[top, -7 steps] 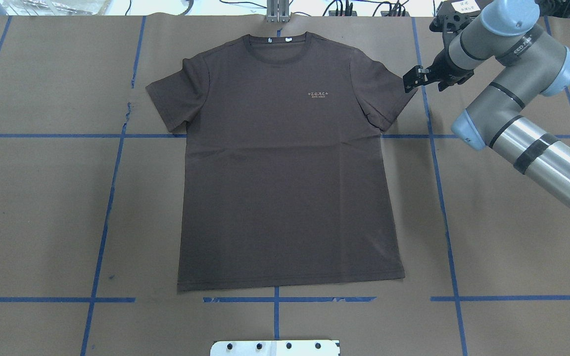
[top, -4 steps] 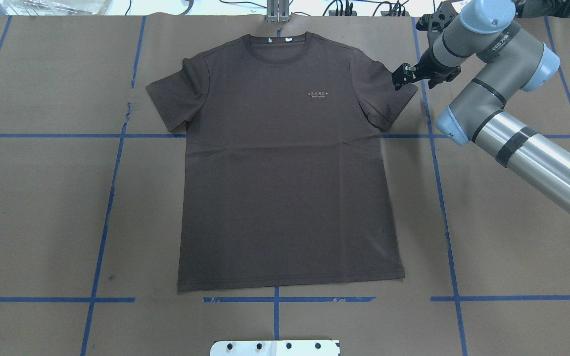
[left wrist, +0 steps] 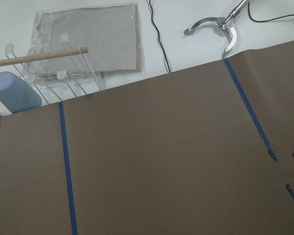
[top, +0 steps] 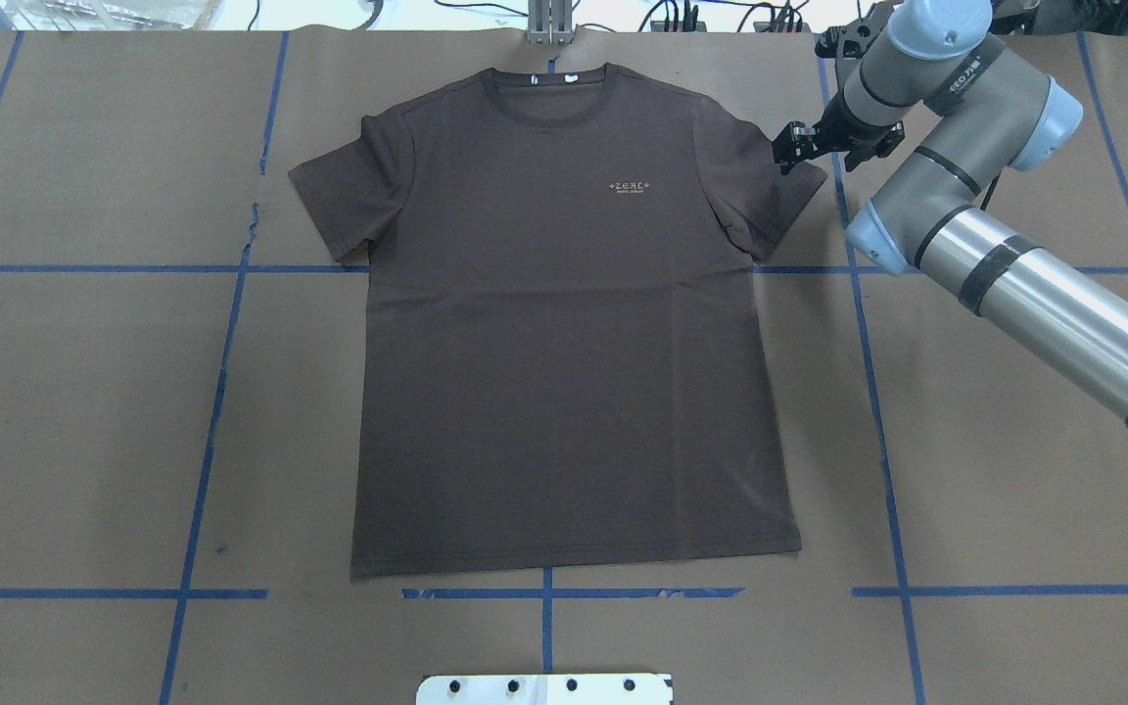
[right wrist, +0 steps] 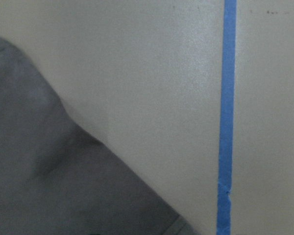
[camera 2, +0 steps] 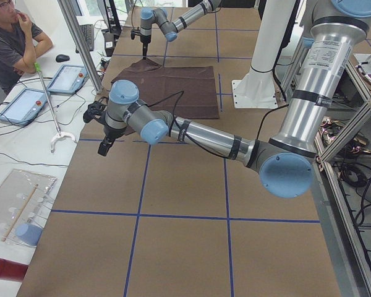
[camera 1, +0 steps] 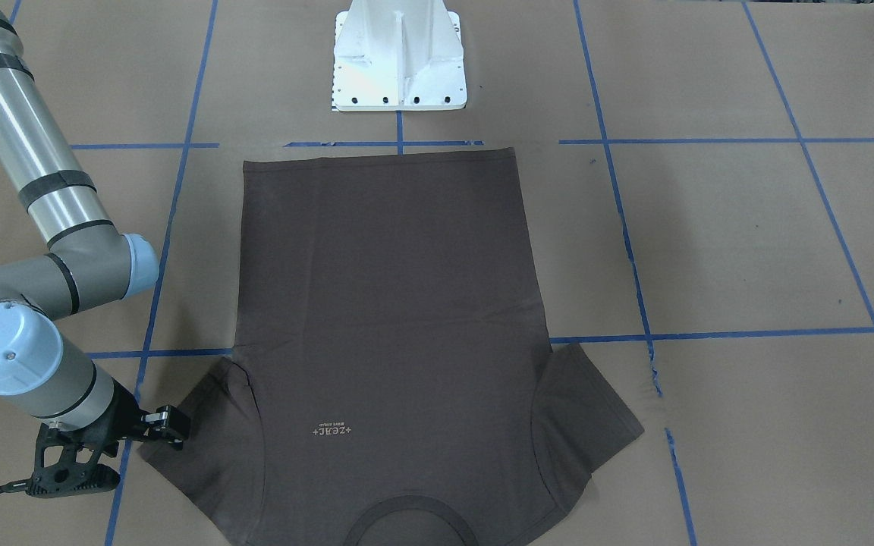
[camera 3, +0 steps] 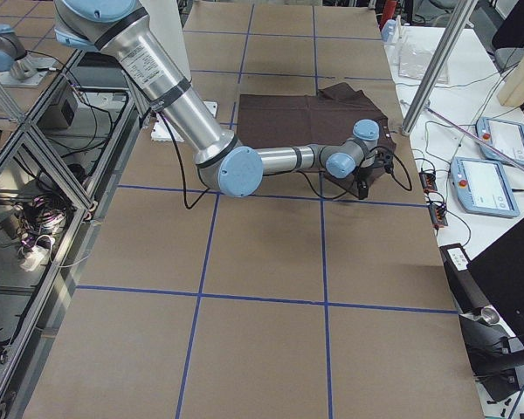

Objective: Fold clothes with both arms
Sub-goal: 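Move the right gripper down to the sleeve nearest it, then grasp the sleeve edge with the right gripper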

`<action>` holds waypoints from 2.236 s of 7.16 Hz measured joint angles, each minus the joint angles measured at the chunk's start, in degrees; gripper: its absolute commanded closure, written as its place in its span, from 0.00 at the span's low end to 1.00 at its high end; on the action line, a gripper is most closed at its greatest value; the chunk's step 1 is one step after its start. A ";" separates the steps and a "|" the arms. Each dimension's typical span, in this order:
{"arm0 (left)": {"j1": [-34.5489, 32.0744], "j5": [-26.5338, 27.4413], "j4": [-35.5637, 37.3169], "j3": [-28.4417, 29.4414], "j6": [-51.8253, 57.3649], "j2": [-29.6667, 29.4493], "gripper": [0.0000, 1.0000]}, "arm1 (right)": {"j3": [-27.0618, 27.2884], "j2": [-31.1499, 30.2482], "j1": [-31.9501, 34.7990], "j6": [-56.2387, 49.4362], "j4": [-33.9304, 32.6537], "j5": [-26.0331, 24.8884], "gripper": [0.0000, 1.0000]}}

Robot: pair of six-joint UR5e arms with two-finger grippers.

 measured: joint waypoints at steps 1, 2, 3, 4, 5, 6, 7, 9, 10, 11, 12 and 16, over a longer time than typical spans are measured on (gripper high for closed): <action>0.00 -0.01 0.02 -0.04 0.01 -0.11 0.00 | -0.70 0.28 0.00 0.01 0.01 0.06 0.30; 0.00 -0.01 0.08 -0.07 0.01 -0.29 0.00 | -1.07 0.38 0.00 0.05 0.01 0.17 0.52; 0.00 0.00 0.17 -0.12 -0.01 -0.45 0.00 | -1.23 0.41 0.00 0.07 0.01 0.35 0.82; 0.00 -0.01 0.30 -0.19 -0.05 -0.56 0.00 | -1.29 0.46 0.00 0.06 -0.01 0.54 1.00; 0.00 -0.03 0.40 -0.24 -0.07 -0.62 0.00 | -1.31 0.49 0.00 0.03 -0.05 0.79 1.00; 0.00 -0.03 0.50 -0.24 -0.07 -0.74 0.00 | -1.32 0.67 0.00 0.01 -0.06 1.06 1.00; 0.00 -0.04 0.56 -0.20 -0.10 -0.87 0.00 | -1.32 1.06 0.01 0.01 -0.07 1.21 1.00; 0.00 -0.04 0.63 -0.13 -0.17 -1.10 0.00 | -1.23 1.69 0.07 0.07 -0.04 1.29 0.47; 0.00 -0.04 0.65 -0.11 -0.22 -1.20 0.00 | -1.21 1.69 0.08 0.01 -0.05 1.30 0.00; 0.00 -0.04 0.68 -0.11 -0.24 -1.38 0.00 | -1.21 1.56 0.11 -0.19 -0.05 1.41 0.00; 0.00 -0.04 0.74 -0.11 -0.25 -1.62 0.00 | -1.28 1.31 0.26 -0.36 -0.02 1.71 0.00; 0.00 -0.04 0.87 -0.11 -0.25 -2.24 0.00 | -2.42 0.70 0.63 -0.85 -0.01 2.82 0.00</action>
